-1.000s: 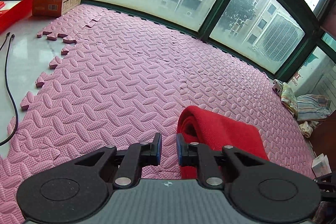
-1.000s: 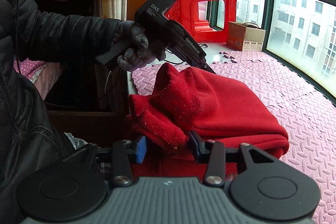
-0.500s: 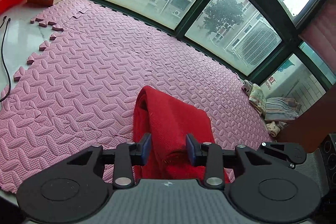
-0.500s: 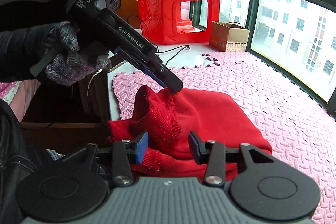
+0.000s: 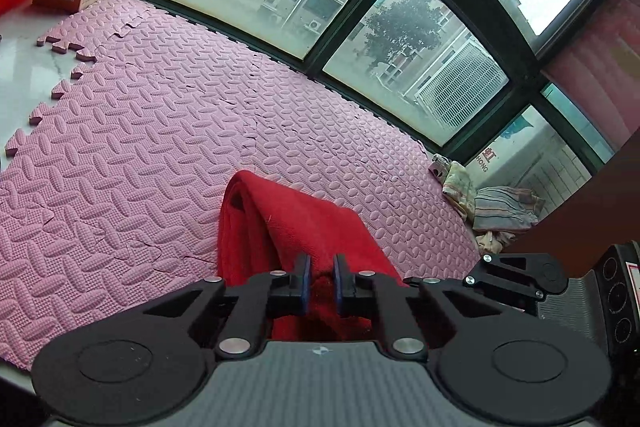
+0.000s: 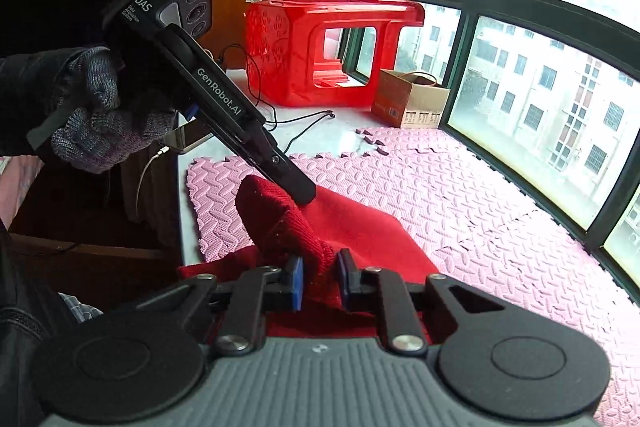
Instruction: Fold clothes
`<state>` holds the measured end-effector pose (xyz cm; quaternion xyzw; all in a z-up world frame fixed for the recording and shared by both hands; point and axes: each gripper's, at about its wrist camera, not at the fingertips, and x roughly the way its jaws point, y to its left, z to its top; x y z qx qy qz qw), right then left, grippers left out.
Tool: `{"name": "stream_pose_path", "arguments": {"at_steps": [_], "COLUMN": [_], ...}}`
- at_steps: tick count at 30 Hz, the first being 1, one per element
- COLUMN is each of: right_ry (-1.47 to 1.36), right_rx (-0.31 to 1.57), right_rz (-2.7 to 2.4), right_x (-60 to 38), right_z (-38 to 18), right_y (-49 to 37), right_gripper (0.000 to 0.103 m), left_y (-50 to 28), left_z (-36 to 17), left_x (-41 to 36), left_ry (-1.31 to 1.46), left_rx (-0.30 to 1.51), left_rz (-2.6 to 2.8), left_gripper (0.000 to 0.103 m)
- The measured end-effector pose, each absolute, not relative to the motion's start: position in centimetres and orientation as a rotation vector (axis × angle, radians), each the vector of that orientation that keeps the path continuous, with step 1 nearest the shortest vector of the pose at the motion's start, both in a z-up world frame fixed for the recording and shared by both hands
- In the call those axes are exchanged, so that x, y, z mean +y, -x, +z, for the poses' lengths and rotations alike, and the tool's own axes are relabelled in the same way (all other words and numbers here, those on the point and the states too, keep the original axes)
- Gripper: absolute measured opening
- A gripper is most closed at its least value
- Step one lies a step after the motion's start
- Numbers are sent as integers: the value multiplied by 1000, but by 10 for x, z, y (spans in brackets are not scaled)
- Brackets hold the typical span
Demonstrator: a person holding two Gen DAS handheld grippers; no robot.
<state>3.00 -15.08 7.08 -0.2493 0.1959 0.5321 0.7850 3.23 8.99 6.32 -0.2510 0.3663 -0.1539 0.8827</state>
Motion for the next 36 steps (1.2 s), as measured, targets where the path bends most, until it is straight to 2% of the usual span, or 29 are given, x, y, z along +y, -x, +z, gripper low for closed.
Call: {"name": "stream_pose_path", "arguments": {"at_steps": [13, 16, 21, 23, 27, 36], "right_ry": [623, 628, 626, 625, 606, 498], "right_rx": [515, 511, 503, 504, 507, 559], "right_rz": [1222, 1229, 1233, 1231, 1218, 1115], "right_x": [-164, -162, -162, -163, -170, -195], "right_z": [33, 28, 27, 27, 27, 48], "right_y": [1, 3, 5, 5, 6, -26], "right_gripper": [16, 16, 16, 17, 26, 26], "left_y": [-12, -9, -11, -22, -35, -26], "left_z": [29, 37, 68, 59, 23, 9], "left_x": [66, 67, 52, 41, 31, 20], "left_ry": [444, 399, 342, 362, 434, 401], "left_rx": [915, 915, 789, 812, 908, 928], "left_rz": [-373, -354, -381, -417, -442, -462], "left_gripper": [13, 17, 17, 17, 14, 14]}}
